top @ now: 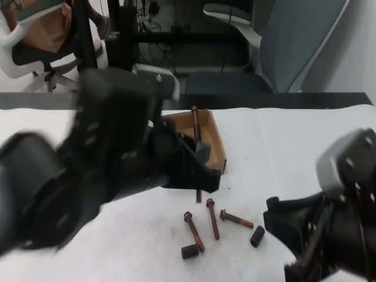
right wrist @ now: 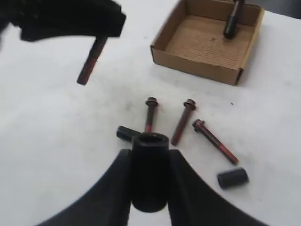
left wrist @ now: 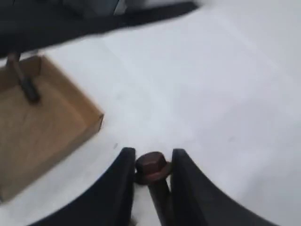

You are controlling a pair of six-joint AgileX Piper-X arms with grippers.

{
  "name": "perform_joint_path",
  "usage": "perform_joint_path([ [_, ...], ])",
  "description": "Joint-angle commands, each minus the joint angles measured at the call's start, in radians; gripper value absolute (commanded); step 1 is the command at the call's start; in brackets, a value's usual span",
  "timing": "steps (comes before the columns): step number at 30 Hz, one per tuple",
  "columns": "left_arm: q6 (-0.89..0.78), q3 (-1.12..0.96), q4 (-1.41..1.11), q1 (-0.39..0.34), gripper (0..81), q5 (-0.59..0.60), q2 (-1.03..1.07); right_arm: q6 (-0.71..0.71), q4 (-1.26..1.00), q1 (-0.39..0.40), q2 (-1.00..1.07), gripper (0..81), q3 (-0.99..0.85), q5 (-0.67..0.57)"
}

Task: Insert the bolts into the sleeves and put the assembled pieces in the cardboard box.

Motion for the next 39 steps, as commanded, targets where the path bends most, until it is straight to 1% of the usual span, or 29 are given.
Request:
perform_joint_path([
  [1,0.093,0.104,-0.225,-0.05,1.8,0.05,-0.145,-0.014,-0.205,0.046,-0.085,0.6,0.087,-0.056],
  [4,0.092,0.207,-0.466,-0.11,1.8,0.028,-0.253,-0.031,-0.433,0.11,-0.113,0.6,0.178,-0.049],
  [6,0.09,0.253,-0.564,-0.144,1.8,0.017,-0.287,-0.049,-0.528,0.153,-0.104,0.6,0.222,0.0],
  [9,0.069,0.272,-0.59,-0.179,1.8,0.014,-0.287,-0.078,-0.581,0.2,-0.071,0.6,0.252,0.091],
  [12,0.059,0.273,-0.592,-0.199,1.8,0.011,-0.26,-0.113,-0.623,0.225,-0.017,0.6,0.252,0.101],
  [17,0.026,0.273,-0.592,-0.201,1.8,0.041,-0.236,-0.113,-0.732,0.23,0.054,0.6,0.252,0.137],
  [21,0.046,0.273,-0.592,-0.201,1.8,0.021,-0.232,-0.111,-0.822,0.23,0.08,0.6,0.25,0.107],
  [25,0.102,0.273,-0.592,-0.201,1.8,-0.024,-0.23,-0.07,-0.83,0.23,0.08,0.6,0.248,0.051],
  [30,0.12,0.274,-0.592,-0.199,1.8,-0.033,-0.23,-0.02,-0.83,0.23,0.08,0.6,0.246,-0.037],
  [32,0.121,0.274,-0.592,-0.199,1.8,-0.049,-0.23,-0.001,-0.83,0.232,0.08,0.6,0.246,-0.05],
  [36,0.118,0.274,-0.592,-0.199,1.8,-0.041,-0.23,-0.005,-0.83,0.232,0.08,0.6,0.246,-0.051],
  [39,0.079,0.279,-0.59,-0.199,1.8,-0.033,-0.23,-0.005,-0.83,0.232,0.08,0.6,0.246,-0.046],
])
